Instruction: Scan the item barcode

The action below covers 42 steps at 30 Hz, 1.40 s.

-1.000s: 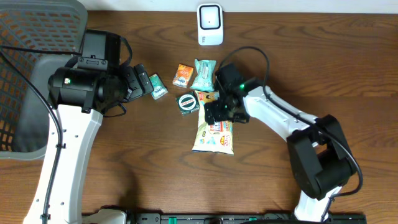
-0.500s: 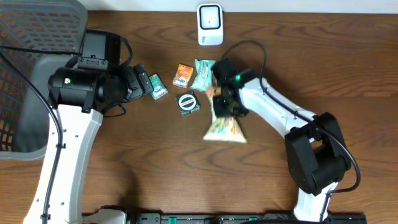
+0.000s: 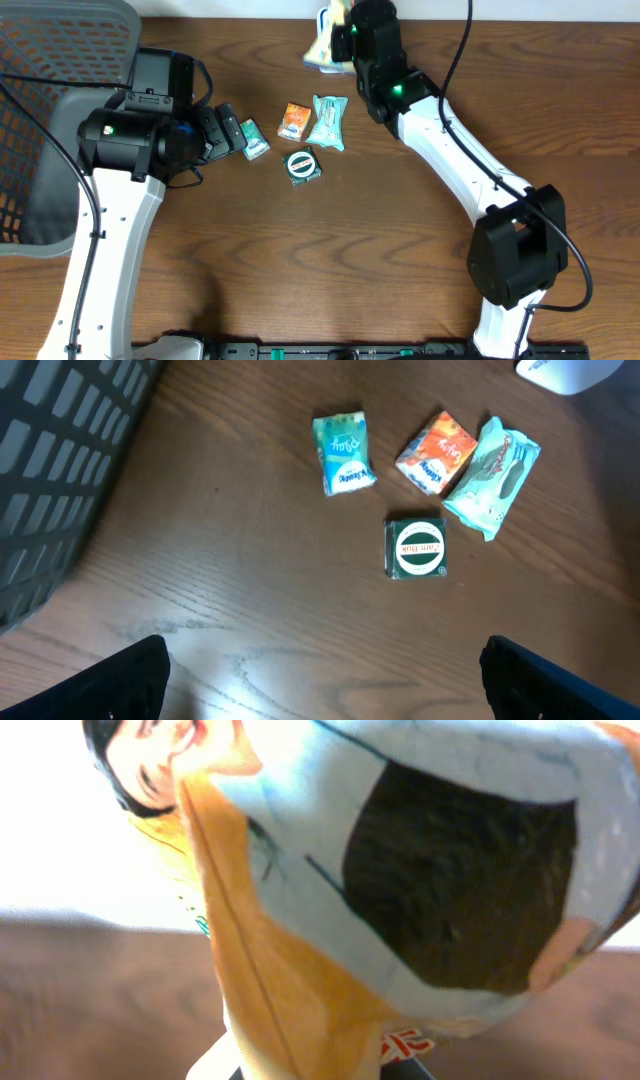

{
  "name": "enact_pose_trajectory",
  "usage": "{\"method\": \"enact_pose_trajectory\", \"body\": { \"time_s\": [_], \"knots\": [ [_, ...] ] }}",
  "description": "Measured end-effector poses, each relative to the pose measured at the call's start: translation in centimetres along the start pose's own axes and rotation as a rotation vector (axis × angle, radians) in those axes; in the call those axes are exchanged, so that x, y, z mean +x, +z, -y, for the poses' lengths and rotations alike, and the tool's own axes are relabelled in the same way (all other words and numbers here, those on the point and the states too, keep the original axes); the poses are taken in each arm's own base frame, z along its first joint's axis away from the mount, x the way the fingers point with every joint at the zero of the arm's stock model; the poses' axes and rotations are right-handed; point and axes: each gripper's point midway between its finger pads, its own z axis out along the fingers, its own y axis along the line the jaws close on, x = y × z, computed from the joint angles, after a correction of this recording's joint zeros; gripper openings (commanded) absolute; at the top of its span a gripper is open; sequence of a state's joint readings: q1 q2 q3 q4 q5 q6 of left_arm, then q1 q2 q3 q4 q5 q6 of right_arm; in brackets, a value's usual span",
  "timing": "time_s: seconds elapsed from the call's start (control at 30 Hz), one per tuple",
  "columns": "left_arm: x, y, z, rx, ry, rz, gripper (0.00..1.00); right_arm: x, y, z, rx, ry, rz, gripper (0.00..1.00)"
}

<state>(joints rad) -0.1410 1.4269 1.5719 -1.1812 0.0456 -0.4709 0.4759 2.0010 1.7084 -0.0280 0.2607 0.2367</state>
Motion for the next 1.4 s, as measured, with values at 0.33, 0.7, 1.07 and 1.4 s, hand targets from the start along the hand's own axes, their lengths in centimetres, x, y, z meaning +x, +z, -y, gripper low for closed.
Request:
{"method": "enact_pose_trajectory", "body": {
  "time_s": [0.33, 0.7, 1.07, 1.4],
  "knots": [
    [0.0, 0.0, 0.0, 0.0, 0.0, -0.001, 0.98, 6.0, 10.9, 1.9, 0.024, -0.005, -0.059, 0.02],
    [0.0, 0.0, 0.0, 0.0, 0.0, 0.0, 0.98, 6.8, 13.2, 2.5, 0.023, 0.002, -0.053, 0.01],
    [0.0, 0.0, 0.0, 0.0, 0.0, 0.0, 0.98, 4.7, 11.1, 7.2, 0.135, -0.019, -0.118, 0.01],
    [0.0, 0.0, 0.0, 0.0, 0.0, 0.0, 0.98, 2.5, 1.7, 27.7, 0.567, -0.094, -0.394, 0.27]
  ]
}}
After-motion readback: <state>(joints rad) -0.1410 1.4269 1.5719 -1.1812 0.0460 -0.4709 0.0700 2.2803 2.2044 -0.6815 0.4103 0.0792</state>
